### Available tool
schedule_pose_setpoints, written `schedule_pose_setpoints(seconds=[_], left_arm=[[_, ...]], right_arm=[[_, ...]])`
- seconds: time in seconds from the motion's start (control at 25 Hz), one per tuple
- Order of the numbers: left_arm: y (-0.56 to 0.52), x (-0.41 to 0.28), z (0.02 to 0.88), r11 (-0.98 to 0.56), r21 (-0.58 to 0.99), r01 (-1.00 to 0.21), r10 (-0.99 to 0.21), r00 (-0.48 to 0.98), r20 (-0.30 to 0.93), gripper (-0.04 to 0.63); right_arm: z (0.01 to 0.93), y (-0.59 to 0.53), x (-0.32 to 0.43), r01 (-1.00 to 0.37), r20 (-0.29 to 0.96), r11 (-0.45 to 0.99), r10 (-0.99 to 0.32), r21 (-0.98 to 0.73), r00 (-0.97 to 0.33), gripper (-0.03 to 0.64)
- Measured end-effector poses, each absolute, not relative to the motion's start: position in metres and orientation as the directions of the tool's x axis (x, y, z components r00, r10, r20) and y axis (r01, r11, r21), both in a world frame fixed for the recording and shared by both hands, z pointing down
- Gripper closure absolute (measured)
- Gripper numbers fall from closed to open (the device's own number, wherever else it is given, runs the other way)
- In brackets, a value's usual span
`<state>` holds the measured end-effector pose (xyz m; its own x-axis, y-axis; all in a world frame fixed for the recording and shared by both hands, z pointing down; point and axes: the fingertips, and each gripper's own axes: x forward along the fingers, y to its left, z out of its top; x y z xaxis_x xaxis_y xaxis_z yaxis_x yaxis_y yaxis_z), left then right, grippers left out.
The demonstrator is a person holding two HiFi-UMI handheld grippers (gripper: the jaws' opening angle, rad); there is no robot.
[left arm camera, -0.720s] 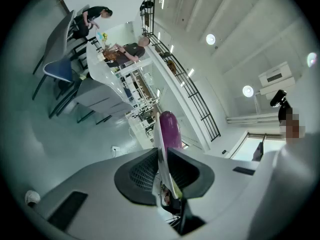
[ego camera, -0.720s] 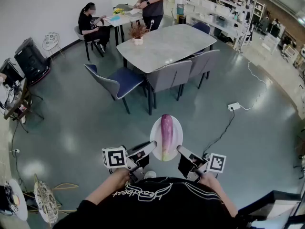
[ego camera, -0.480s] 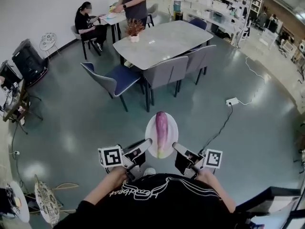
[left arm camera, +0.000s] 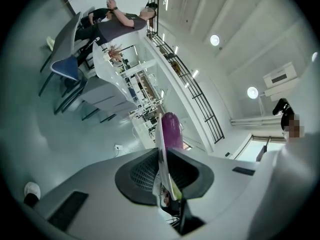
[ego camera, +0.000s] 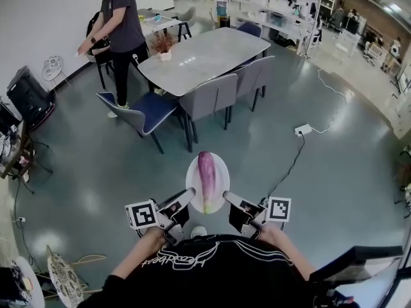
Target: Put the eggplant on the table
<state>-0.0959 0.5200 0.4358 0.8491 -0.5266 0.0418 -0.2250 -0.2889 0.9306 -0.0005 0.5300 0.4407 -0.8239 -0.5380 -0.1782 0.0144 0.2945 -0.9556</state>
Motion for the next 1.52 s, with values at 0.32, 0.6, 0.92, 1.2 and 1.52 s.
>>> schedule_pose_setpoints(seconds=[0.32, 0.6, 0.92, 1.2, 1.52], left_arm=[[0.523, -0.069, 0.430, -0.309, 0.927, -0.213, -0.504, 0.863, 0.030, 0.538], [0.523, -0.043, 0.430, -0.321, 0.921, -0.220, -0.478, 0.877, 0.043, 0.543], [0.516, -0.024, 0.430, -0.381, 0.882, -0.277, -0.445, 0.891, 0.088, 0.543], [0.503, -0.026, 0.434, -0.377, 0.887, -0.268, -0.448, 0.891, 0.079, 0.543], [0.471, -0.028, 0.440, -0.362, 0.892, -0.272, -0.467, 0.881, 0.079, 0.543]], right_arm=[[0.433, 0.535, 0.024, 0.013, -0.188, 0.307, -0.549, -0.952, -0.814, 0.598], [0.436, 0.541, 0.048, -0.035, -0.170, 0.339, -0.556, -0.940, -0.813, 0.598], [0.437, 0.541, 0.069, -0.079, -0.154, 0.362, -0.571, -0.929, -0.807, 0.598], [0.446, 0.524, 0.065, -0.093, -0.134, 0.356, -0.563, -0.930, -0.815, 0.598], [0.451, 0.491, 0.063, -0.099, -0.122, 0.353, -0.553, -0.930, -0.824, 0.598]])
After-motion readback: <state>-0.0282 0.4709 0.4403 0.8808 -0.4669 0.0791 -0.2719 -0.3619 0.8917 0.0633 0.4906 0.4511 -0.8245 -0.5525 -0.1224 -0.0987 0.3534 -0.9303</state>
